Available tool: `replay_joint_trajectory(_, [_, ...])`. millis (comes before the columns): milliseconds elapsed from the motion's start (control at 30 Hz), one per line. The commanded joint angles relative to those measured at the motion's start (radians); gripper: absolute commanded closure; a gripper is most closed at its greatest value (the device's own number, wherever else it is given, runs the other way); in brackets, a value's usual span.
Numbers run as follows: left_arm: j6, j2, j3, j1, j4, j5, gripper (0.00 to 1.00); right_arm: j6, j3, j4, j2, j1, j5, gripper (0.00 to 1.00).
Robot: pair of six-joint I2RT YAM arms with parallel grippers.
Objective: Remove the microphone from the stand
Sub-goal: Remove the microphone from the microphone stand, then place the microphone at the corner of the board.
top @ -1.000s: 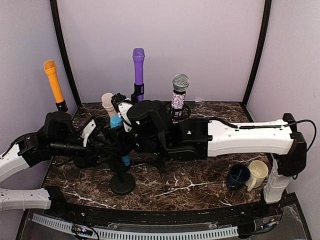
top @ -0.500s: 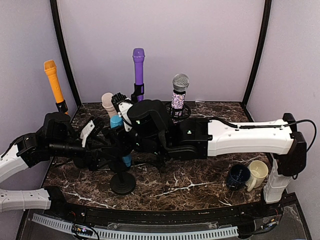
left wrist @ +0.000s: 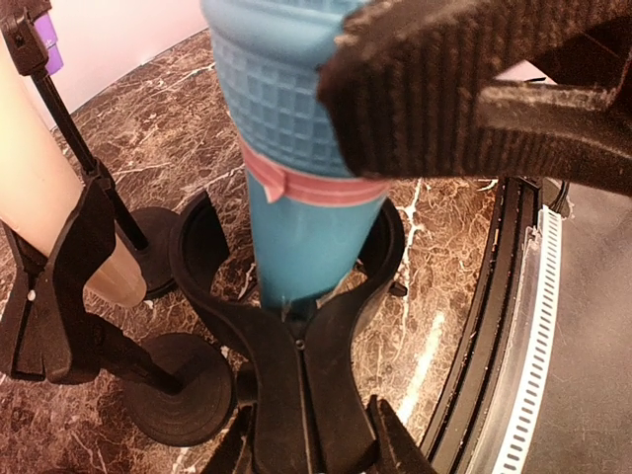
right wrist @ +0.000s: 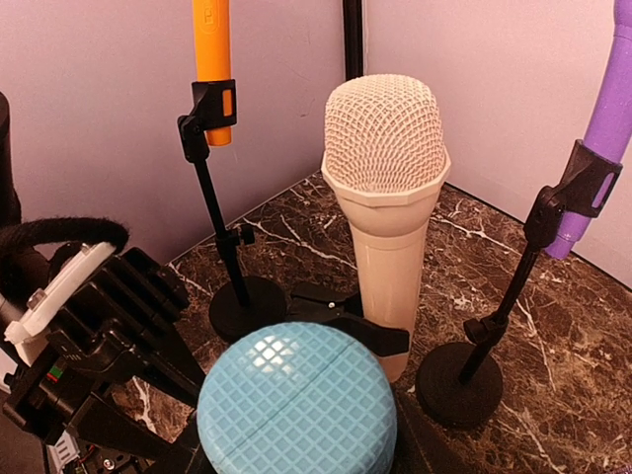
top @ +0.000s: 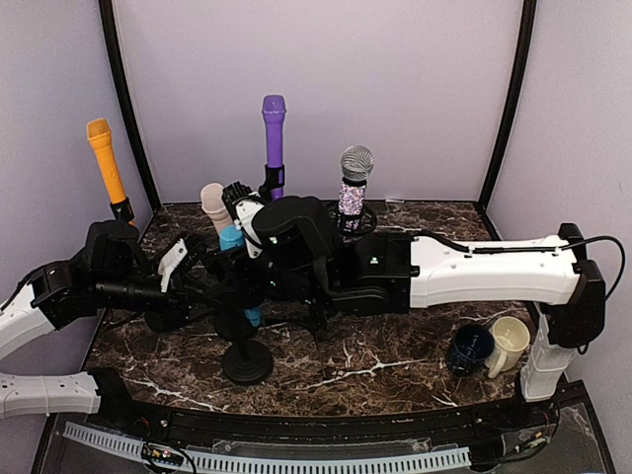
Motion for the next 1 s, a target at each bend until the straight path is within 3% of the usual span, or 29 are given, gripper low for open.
replay_joint_trajectory(0, [0.007, 0.001, 0.031, 0.0, -0.027, 0.011, 0.92, 0.001, -0.008, 0.042, -0.049, -0.006, 0.032, 0.9])
replay_joint_trajectory(267, [0.011, 0.006, 0.031, 0.0, -0.029, 0.018, 0.9, 0.02, -0.078, -0.044, -0.113, -0.006, 0.127, 0.91])
replay_joint_trajectory(500, [0.008, 0.008, 0.029, 0.0, -0.026, 0.013, 0.85, 0.074, -0.181, -0.049, -0.204, -0.006, 0.118, 0.92])
replay_joint_trajectory(567, [-0.001, 0.007, 0.028, 0.001, -0.026, -0.003, 0.74, 0.078, -0.21, -0.04, -0.231, -0.006, 0.086, 0.92])
replay_joint_trajectory(667, [-0.025, 0.001, 0.033, 0.0, -0.021, -0.025, 0.41, 0.085, -0.262, -0.024, -0.278, -0.006, 0.033, 0.93])
replay_joint_trajectory(800, [-0.055, -0.017, 0.032, 0.001, -0.007, -0.032, 0.17, 0.113, -0.342, -0.028, -0.376, -0.006, -0.025, 0.94])
replay_joint_trajectory(967, [-0.111, -0.022, 0.047, 0.0, -0.009, -0.063, 0.13, 0.207, -0.452, -0.086, -0.514, -0.006, -0.05, 0.94])
